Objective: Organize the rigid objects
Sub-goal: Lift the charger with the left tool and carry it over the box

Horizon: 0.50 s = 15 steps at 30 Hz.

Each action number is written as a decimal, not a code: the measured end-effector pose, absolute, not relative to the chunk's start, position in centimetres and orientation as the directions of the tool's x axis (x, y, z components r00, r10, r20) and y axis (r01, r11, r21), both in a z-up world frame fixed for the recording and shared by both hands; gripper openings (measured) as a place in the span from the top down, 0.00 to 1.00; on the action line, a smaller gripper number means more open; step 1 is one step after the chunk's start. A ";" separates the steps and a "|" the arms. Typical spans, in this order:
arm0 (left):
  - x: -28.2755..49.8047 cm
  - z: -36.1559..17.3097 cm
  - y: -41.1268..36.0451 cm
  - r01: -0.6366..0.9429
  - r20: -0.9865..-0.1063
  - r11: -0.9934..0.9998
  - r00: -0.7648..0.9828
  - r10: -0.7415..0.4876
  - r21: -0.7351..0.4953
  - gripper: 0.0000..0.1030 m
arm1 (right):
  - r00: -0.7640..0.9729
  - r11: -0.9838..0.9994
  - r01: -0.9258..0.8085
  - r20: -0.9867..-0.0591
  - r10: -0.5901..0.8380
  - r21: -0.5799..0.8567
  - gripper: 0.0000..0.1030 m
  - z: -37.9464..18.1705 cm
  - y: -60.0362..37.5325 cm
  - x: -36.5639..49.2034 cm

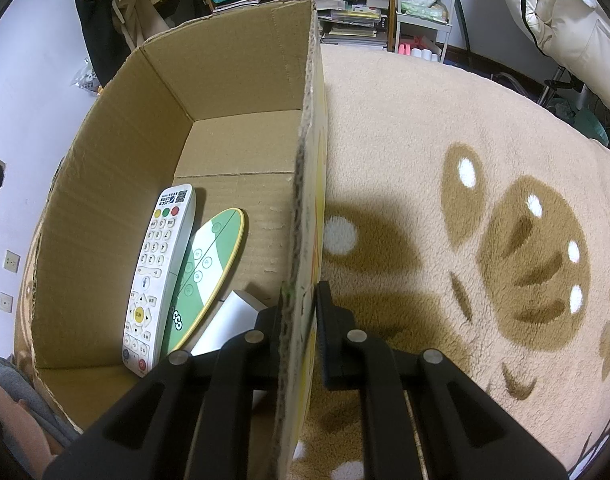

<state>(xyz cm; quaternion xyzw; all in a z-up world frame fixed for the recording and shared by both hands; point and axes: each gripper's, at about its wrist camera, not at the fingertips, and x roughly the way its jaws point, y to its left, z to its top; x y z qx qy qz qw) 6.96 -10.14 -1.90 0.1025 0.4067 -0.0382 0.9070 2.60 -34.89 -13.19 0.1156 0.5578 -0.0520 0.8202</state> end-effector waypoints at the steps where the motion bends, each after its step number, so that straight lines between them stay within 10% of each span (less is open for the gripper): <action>1: 6.7 -1.7 -10.5 0.160 -0.744 0.974 0.668 0.010 0.157 0.37 | 0.372 0.968 0.214 -0.927 0.044 0.132 0.89 -13.2 -34.8 2.6; 15: 3.0 1.0 -14.9 0.327 -0.709 0.937 0.690 -0.146 0.125 0.36 | 0.372 0.968 0.214 -0.927 0.043 0.131 0.89 -13.2 -34.9 2.6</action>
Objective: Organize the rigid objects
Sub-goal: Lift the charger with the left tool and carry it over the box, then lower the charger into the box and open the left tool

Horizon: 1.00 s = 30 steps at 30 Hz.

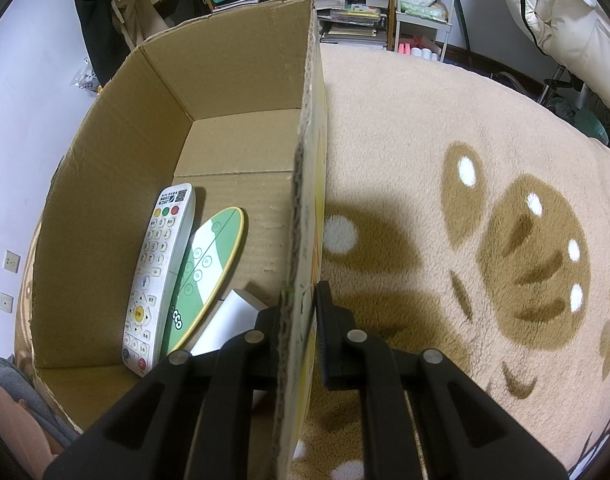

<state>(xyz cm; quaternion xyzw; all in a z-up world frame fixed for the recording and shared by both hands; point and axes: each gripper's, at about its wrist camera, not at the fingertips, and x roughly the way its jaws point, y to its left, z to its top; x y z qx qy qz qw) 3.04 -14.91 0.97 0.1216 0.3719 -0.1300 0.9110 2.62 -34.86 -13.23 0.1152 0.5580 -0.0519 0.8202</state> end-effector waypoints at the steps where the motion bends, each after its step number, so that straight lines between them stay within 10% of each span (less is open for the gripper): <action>1: 2.8 1.0 -15.3 0.349 -0.706 0.930 0.688 -0.170 0.116 0.36 | 0.372 0.968 0.214 -0.927 0.043 0.131 0.89 -13.2 -34.8 2.6; 30: 4.4 -4.7 -21.1 0.476 -0.811 0.875 0.545 -0.214 0.090 0.36 | 0.369 0.969 0.212 -0.928 0.040 0.126 0.89 -13.4 -34.7 2.7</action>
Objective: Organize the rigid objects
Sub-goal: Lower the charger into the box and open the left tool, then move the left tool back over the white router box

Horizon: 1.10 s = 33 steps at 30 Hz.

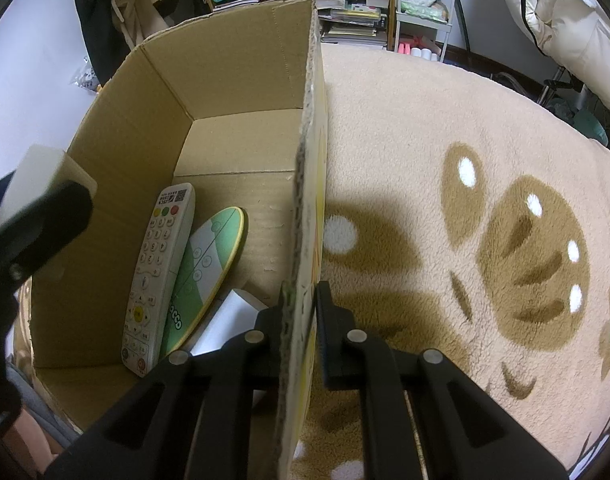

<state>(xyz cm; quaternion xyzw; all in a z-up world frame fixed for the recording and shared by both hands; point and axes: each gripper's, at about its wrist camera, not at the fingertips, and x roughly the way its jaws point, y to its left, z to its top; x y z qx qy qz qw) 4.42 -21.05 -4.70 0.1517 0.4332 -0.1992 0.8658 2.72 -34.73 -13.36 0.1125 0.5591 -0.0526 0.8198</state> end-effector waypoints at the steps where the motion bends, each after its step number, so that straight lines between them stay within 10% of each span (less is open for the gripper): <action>1: 4.5 -4.9 -20.9 0.473 -0.813 0.876 0.544 -0.208 0.092 0.36 | 0.369 0.969 0.212 -0.929 0.039 0.125 0.89 -13.4 -34.6 2.7; 21: 3.7 -3.5 -19.6 0.457 -0.798 0.884 0.569 -0.199 0.105 0.35 | 0.367 0.973 0.203 -0.930 0.030 0.112 0.89 -13.2 -34.1 2.9; 33: 6.8 -2.2 -14.4 0.318 -0.788 0.947 0.592 -0.168 0.038 0.06 | 0.367 0.973 0.204 -0.930 0.029 0.110 0.89 -13.3 -34.1 2.9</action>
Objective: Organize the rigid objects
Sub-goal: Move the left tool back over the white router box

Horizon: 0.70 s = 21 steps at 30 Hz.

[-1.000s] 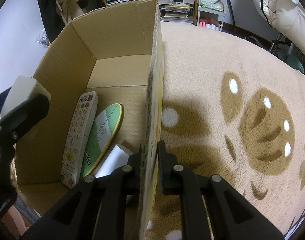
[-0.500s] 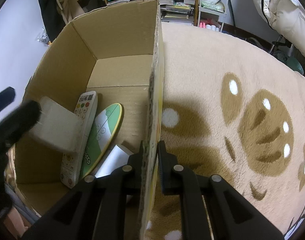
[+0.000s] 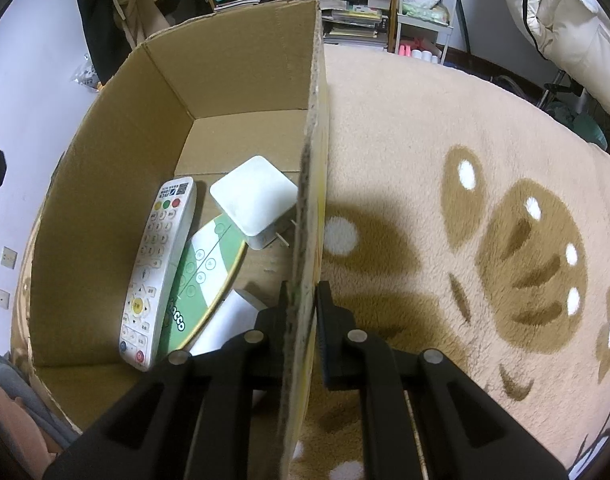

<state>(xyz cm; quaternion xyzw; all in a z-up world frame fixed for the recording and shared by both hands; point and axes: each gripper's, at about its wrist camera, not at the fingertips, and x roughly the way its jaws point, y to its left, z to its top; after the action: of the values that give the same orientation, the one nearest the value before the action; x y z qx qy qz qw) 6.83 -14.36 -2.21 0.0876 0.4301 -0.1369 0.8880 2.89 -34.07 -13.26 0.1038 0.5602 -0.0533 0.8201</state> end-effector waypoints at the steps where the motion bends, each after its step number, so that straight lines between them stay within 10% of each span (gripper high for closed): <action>1: 7.2 -2.4 -13.9 0.308 -0.792 0.951 0.587 -0.168 0.027 0.06 | 0.366 0.973 0.204 -0.930 0.029 0.111 0.89 -13.3 -34.1 2.9; 21: 12.0 -8.3 -8.8 0.279 -0.862 0.959 0.470 -0.190 -0.059 0.06 | 0.366 0.974 0.199 -0.930 0.027 0.106 0.89 -13.3 -33.8 2.9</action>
<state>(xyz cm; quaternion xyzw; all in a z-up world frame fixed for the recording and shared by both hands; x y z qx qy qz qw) 12.01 -8.80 -8.34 0.0449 0.4962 -0.1368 0.8562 2.89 -33.79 -13.35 0.1008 0.5608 -0.0526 0.8201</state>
